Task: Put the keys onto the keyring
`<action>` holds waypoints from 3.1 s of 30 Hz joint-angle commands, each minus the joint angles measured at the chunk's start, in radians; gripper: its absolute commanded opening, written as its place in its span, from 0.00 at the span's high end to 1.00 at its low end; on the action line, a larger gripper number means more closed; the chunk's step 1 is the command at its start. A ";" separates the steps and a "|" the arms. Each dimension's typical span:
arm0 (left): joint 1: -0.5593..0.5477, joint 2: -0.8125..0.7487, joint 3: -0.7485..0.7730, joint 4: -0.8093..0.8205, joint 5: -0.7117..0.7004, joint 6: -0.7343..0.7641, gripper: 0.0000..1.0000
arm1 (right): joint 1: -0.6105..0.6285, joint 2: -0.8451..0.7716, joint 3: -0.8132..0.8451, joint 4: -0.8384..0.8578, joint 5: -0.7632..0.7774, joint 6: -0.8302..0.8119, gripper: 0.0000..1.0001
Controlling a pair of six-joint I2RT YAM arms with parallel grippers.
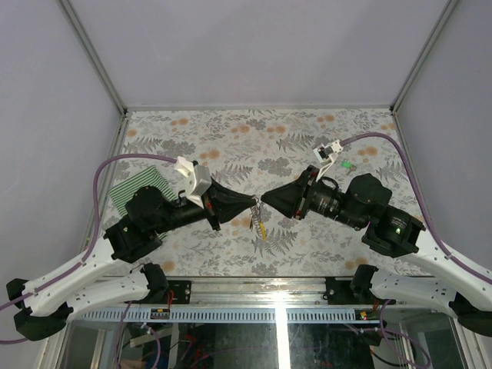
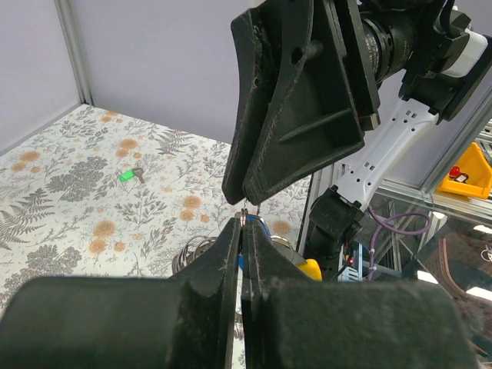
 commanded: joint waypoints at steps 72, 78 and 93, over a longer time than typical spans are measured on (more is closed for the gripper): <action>-0.001 0.008 0.014 0.162 0.074 -0.040 1.00 | 0.008 -0.117 -0.068 0.135 -0.145 -0.591 0.51; -0.002 0.046 -0.020 0.283 0.097 -0.083 1.00 | 0.008 -0.108 -0.046 0.048 -0.199 -0.663 0.50; -0.001 0.095 0.001 0.283 0.140 -0.098 1.00 | 0.007 -0.090 -0.029 0.052 -0.323 -0.676 0.50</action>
